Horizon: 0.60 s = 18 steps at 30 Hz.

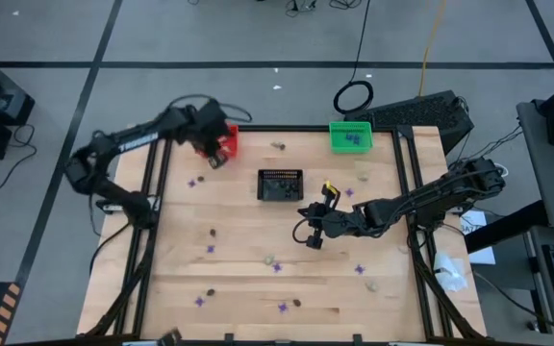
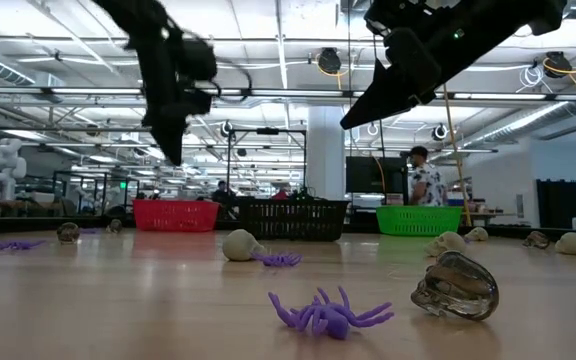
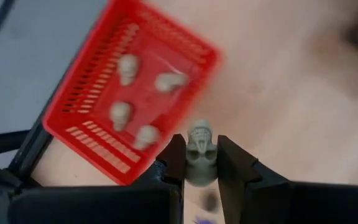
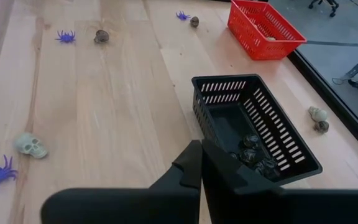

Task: Sort Halloween decoration
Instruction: Put the white skull toy into the orange bin

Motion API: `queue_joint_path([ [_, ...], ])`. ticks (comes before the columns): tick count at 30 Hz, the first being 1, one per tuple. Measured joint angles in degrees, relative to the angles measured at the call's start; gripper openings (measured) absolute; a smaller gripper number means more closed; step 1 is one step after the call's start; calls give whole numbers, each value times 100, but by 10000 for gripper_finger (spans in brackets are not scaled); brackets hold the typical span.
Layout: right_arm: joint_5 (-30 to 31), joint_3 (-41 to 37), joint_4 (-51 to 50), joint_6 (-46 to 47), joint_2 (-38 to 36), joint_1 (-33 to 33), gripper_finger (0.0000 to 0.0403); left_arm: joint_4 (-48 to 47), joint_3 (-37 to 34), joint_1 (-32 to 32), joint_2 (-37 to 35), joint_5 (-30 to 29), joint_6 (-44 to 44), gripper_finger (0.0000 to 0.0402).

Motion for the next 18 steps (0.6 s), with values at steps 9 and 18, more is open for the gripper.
queue_joint_path([
  [9, -2, 0, -4, -39, 0, 0, 0, 1143, 146, 1450, 1453, 522, 586, 48],
  [18, -20, 0, -15, -131, 0, 0, 0, 1336, 168, 1510, 2025, 640, 629, 54],
])
